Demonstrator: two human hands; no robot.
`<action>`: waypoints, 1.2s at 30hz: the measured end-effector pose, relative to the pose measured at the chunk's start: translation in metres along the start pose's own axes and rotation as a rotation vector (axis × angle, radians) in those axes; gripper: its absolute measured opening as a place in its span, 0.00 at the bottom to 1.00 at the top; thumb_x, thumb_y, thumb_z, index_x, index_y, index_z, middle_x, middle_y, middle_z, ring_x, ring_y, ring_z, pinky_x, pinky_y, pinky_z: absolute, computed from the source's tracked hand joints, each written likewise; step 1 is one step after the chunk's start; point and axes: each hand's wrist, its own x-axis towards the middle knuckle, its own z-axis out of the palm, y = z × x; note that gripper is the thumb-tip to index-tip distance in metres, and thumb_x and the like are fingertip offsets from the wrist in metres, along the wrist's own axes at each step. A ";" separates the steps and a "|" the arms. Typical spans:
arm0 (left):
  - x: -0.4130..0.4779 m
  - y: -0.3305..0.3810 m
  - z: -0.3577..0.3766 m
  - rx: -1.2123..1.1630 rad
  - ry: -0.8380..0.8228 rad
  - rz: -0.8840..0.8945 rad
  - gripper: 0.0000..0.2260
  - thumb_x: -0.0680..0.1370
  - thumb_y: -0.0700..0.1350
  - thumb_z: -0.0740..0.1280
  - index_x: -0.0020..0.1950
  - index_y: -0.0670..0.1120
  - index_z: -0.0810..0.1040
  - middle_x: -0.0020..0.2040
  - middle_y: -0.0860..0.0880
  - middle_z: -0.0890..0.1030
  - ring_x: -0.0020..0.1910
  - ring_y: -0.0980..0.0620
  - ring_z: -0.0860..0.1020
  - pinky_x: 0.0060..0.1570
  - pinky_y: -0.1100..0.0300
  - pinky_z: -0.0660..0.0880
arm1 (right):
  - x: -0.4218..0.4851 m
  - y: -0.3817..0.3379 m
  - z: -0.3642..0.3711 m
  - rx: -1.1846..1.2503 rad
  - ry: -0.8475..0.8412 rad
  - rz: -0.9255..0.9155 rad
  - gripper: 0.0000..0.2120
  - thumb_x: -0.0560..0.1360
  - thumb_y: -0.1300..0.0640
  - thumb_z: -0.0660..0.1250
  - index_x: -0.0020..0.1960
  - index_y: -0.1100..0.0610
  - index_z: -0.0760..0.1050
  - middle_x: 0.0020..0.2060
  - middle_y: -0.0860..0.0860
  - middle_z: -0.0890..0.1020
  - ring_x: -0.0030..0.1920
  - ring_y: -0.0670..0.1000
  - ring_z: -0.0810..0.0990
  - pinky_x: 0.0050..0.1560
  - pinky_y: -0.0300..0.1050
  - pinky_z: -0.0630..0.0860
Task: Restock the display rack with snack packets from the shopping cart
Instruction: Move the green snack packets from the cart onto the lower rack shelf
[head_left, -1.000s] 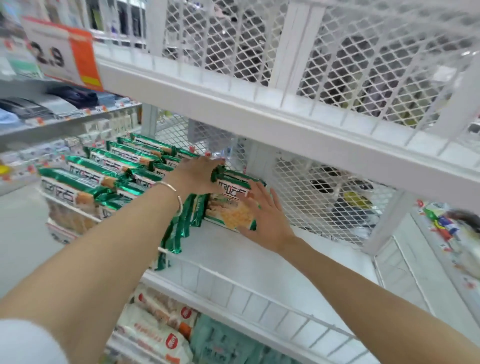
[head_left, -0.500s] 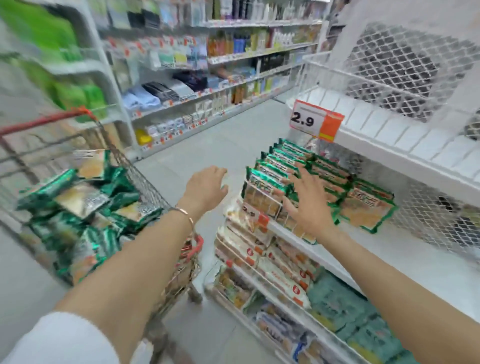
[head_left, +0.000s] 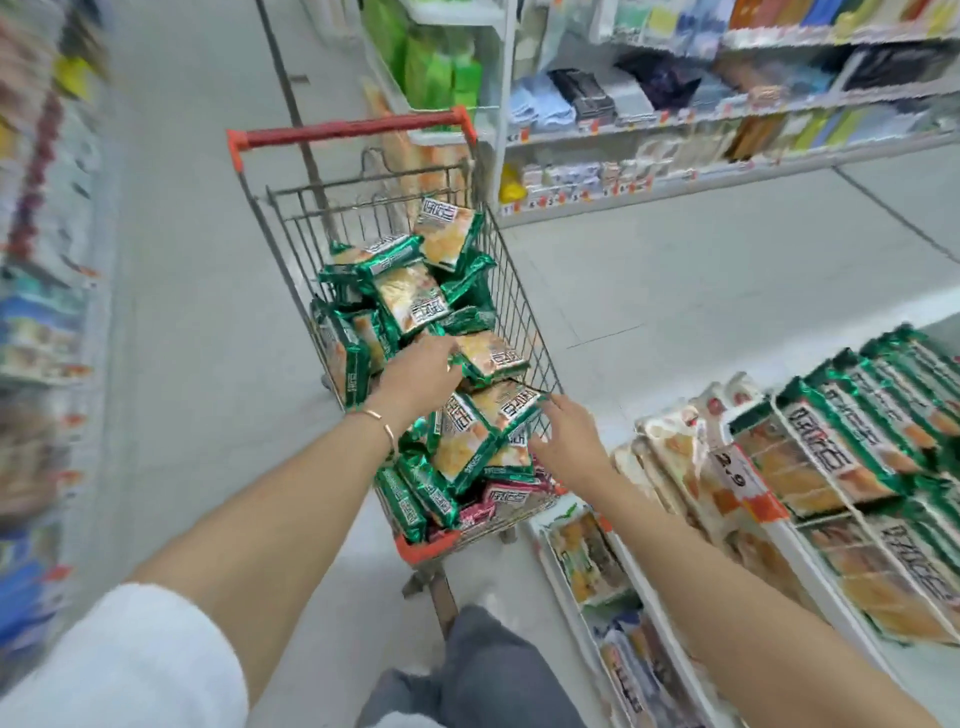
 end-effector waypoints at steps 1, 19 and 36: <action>0.003 -0.009 -0.001 -0.024 0.010 -0.048 0.13 0.83 0.48 0.59 0.65 0.47 0.75 0.57 0.46 0.81 0.35 0.50 0.75 0.35 0.56 0.72 | 0.010 -0.005 0.004 0.048 -0.049 0.035 0.25 0.78 0.55 0.67 0.73 0.58 0.69 0.67 0.57 0.75 0.67 0.57 0.74 0.69 0.51 0.68; 0.052 -0.050 -0.008 -0.505 -0.128 -0.293 0.25 0.80 0.55 0.67 0.74 0.48 0.70 0.71 0.49 0.74 0.69 0.48 0.73 0.70 0.50 0.69 | 0.088 -0.008 -0.005 0.575 0.032 0.252 0.08 0.78 0.60 0.68 0.54 0.55 0.85 0.39 0.48 0.85 0.22 0.48 0.70 0.25 0.40 0.68; 0.121 -0.119 -0.034 -0.887 -0.440 -0.393 0.54 0.65 0.66 0.74 0.82 0.50 0.50 0.81 0.45 0.56 0.79 0.41 0.56 0.75 0.34 0.51 | 0.092 -0.045 0.103 1.125 0.034 1.141 0.35 0.78 0.49 0.69 0.76 0.66 0.60 0.68 0.62 0.73 0.71 0.64 0.70 0.72 0.56 0.68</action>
